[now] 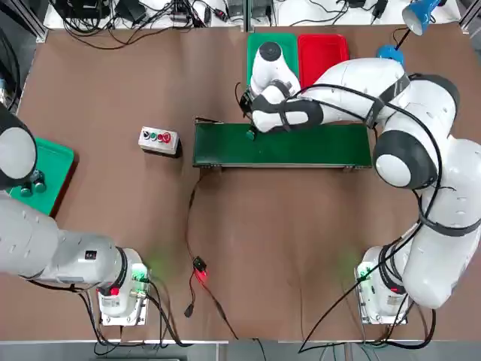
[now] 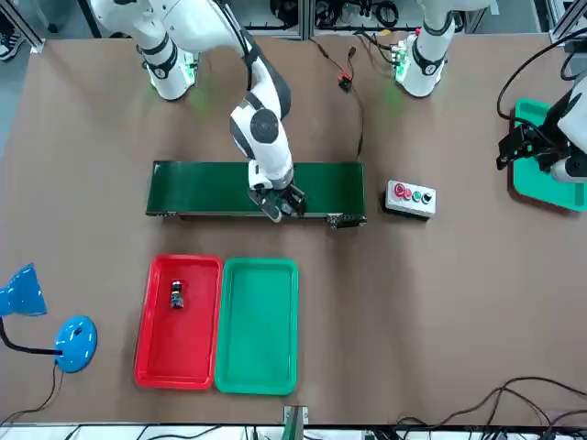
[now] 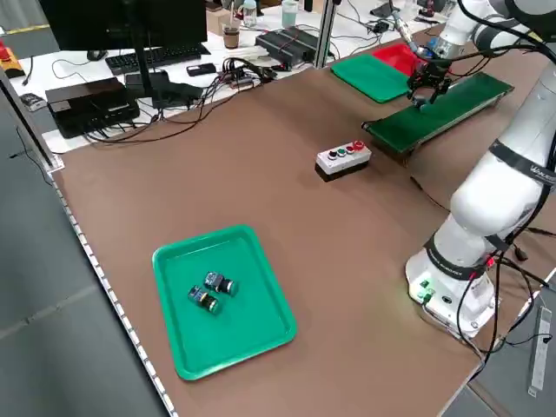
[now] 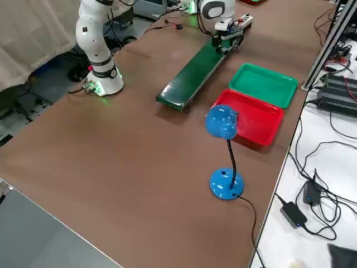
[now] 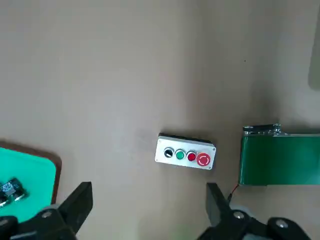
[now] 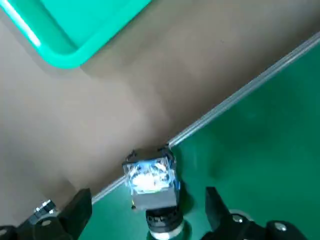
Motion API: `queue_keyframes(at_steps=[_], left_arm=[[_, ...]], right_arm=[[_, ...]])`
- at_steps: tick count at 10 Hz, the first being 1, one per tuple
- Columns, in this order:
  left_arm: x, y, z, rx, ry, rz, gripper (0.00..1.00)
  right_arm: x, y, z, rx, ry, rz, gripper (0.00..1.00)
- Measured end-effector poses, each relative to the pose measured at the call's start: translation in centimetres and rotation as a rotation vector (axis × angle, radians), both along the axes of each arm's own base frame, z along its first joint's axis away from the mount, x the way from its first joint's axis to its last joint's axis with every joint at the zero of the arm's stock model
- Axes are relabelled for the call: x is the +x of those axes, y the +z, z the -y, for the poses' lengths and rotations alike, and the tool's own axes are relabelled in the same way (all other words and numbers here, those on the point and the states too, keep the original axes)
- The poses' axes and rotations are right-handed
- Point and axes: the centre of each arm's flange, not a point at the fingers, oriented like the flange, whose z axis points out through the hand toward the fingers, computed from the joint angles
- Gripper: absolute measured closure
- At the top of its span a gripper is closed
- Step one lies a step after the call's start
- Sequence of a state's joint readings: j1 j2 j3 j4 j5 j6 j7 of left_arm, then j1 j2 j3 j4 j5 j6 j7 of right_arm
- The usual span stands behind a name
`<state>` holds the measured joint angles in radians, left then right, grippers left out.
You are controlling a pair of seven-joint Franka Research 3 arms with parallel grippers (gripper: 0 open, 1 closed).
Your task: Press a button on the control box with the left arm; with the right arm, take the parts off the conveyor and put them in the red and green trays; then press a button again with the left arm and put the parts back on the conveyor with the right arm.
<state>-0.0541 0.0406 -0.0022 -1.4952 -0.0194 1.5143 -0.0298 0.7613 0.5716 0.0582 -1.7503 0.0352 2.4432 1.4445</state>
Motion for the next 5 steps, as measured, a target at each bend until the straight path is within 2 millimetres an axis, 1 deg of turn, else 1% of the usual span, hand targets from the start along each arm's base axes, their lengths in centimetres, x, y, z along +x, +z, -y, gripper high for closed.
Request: queue_keyframes(at_steps=[2, 3, 4, 5], left_arm=[[0.00, 0.00, 0.01, 0.000, 0.000, 0.000, 0.00], [0.00, 0.00, 0.01, 0.000, 0.000, 0.000, 0.00], [0.00, 0.00, 0.01, 0.000, 0.000, 0.000, 0.00], [0.00, 0.00, 0.01, 0.000, 0.000, 0.000, 0.00]], right_arm=[[-0.46, -0.33, -0.34, -0.021, 0.029, 0.012, 0.05], [-0.44, -0.47, -0.29, -0.025, 0.032, 0.012, 0.12], [-0.45, -0.59, -0.26, -0.028, 0.032, 0.010, 0.27], [-0.44, -0.65, -0.24, -0.028, 0.032, 0.010, 0.36]])
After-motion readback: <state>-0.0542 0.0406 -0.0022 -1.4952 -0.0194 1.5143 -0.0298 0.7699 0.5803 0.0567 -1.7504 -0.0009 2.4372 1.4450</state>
